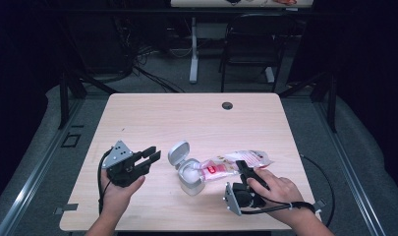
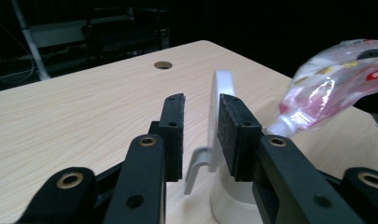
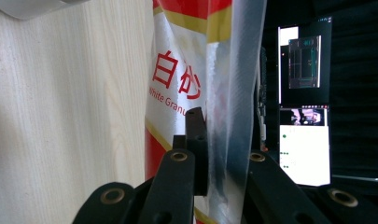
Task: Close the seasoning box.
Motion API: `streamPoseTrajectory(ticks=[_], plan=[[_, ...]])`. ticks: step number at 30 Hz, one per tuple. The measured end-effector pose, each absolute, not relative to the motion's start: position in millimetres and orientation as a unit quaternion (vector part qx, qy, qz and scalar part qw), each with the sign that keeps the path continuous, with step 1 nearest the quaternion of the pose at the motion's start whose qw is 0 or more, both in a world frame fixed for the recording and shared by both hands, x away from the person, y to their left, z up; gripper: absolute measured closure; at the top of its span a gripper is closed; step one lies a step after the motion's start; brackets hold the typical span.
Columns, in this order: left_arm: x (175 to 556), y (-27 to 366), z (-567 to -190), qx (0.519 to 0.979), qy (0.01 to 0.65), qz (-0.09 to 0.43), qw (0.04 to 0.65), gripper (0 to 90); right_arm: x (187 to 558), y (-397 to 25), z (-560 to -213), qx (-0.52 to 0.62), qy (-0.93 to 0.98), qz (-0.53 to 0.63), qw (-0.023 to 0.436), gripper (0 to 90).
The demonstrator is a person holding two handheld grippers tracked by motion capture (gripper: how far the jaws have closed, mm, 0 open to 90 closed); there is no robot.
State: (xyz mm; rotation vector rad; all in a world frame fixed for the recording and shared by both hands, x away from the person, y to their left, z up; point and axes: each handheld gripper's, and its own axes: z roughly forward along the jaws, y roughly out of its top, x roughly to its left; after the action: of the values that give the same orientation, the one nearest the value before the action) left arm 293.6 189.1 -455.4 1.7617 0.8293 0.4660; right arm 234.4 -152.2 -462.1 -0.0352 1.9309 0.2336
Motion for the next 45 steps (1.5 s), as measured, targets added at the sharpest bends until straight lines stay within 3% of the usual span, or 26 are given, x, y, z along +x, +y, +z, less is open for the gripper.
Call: streamPoseTrajectory(ticks=[45], plan=[[301,210,-458,0.721,0.385,0.212,0.536,66.7,227,-165,-460,0.044,0.836,0.167,0.521,88.5]])
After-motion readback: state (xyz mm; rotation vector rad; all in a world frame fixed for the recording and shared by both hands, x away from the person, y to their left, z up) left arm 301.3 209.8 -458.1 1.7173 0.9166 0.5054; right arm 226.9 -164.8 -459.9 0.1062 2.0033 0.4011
